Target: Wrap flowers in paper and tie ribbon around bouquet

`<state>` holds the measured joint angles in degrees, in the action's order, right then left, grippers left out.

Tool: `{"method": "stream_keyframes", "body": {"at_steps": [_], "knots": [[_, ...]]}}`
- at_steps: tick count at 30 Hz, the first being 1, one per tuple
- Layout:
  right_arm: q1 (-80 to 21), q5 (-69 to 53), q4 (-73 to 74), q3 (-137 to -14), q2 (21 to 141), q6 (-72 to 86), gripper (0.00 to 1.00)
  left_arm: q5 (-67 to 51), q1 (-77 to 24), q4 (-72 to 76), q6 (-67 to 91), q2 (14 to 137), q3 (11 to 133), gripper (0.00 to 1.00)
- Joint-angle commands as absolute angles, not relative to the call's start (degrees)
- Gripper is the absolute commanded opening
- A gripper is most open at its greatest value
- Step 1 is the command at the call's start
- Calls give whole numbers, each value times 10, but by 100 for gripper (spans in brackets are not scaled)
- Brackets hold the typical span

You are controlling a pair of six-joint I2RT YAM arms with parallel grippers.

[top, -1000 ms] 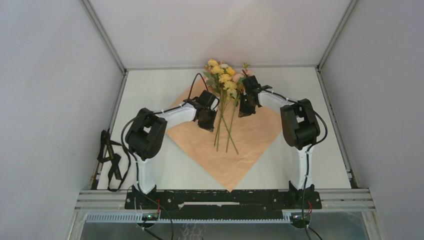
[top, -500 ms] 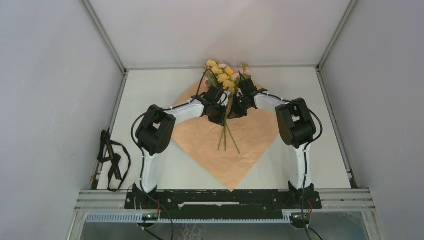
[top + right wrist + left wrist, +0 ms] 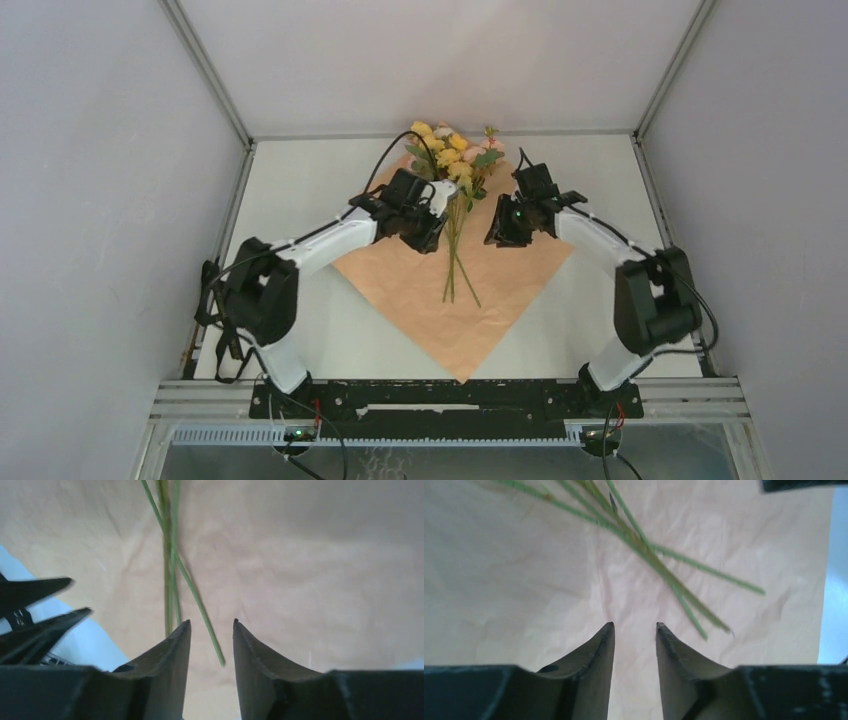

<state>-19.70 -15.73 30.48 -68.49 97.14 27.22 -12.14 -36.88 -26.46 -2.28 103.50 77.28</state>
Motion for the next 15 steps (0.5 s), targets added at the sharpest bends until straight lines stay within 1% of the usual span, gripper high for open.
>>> {"method": "stream_keyframes", "body": {"at_steps": [1, 5, 9, 11, 15], "knots": [[-214, -108, 371, -579, 854, 274, 50, -116, -371, -334, -163, 922, 703, 46], [-229, -117, 366, -447, 727, 339, 65, -126, -393, -352, -211, 826, 614, 59], [-260, -153, 327, -348, 645, 410, 75, -126, -456, -319, -258, 740, 507, 70], [-291, -158, 314, -323, 635, 436, 76, -100, -502, -277, -271, 701, 444, 74], [-356, -142, 280, -285, 635, 490, 75, -70, -573, -179, -281, 635, 349, 78]]}}
